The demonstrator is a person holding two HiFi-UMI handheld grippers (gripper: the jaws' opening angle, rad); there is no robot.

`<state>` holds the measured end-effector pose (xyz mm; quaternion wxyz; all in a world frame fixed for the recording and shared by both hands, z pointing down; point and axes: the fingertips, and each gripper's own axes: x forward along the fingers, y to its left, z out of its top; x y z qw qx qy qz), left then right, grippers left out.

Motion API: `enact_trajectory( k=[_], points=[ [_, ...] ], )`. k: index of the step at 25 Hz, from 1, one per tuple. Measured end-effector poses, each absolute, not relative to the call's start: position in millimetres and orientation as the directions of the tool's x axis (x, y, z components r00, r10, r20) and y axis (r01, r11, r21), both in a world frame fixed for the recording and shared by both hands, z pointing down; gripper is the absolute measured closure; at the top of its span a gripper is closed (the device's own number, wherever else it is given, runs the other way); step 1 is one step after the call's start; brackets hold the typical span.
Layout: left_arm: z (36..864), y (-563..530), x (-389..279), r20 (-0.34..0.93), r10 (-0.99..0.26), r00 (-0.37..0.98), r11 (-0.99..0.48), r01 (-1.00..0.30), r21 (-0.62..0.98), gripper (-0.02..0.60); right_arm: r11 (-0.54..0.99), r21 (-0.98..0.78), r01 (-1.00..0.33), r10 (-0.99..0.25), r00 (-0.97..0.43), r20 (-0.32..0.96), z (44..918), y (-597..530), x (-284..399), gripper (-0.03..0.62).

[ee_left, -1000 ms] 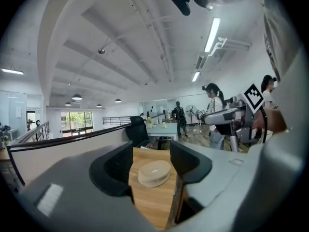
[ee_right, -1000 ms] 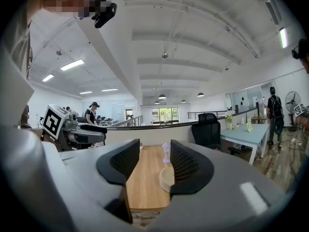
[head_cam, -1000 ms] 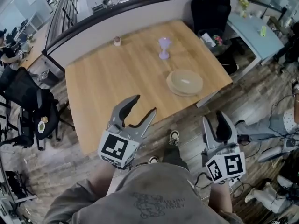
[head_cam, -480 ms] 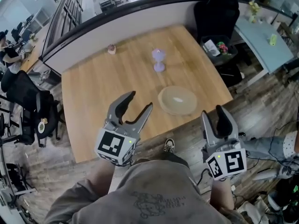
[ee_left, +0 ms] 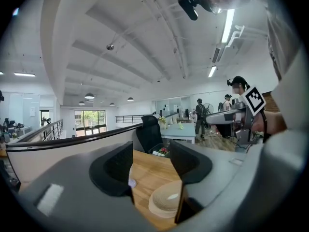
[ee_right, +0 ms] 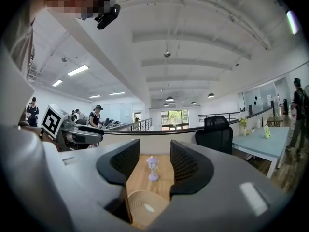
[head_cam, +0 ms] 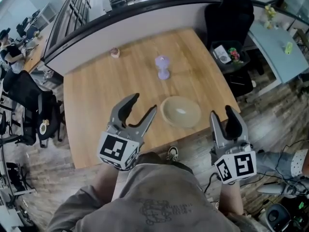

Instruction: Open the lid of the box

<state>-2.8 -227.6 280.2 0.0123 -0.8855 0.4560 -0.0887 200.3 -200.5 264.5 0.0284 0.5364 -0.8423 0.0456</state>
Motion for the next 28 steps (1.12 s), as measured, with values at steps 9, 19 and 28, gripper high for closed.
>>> enact_trajectory(
  k=[9, 19, 28],
  points=[
    [261.3, -229.9, -13.3, 0.067, -0.771, 0.634, -0.637, -0.768, -0.064, 0.344, 0.386, -0.050, -0.921, -0.913, -0.389, 0.125, 268.3, -199.6, 191.9, 0.413],
    [268.1, -234.4, -14.6, 0.054, -0.696, 0.716, -0.718, -0.691, -0.081, 0.330, 0.394, 0.017, -0.919, -0.907, -0.386, 0.170, 279.9, -202.5, 185.7, 0.411],
    [322.5, -252.9, -9.1, 0.193, -0.576, 0.794, -0.817, -0.551, -0.171, 0.305, 0.471, -0.032, -0.882, -0.861, -0.467, 0.199, 308.7, -218.9, 148.1, 0.411]
  ],
)
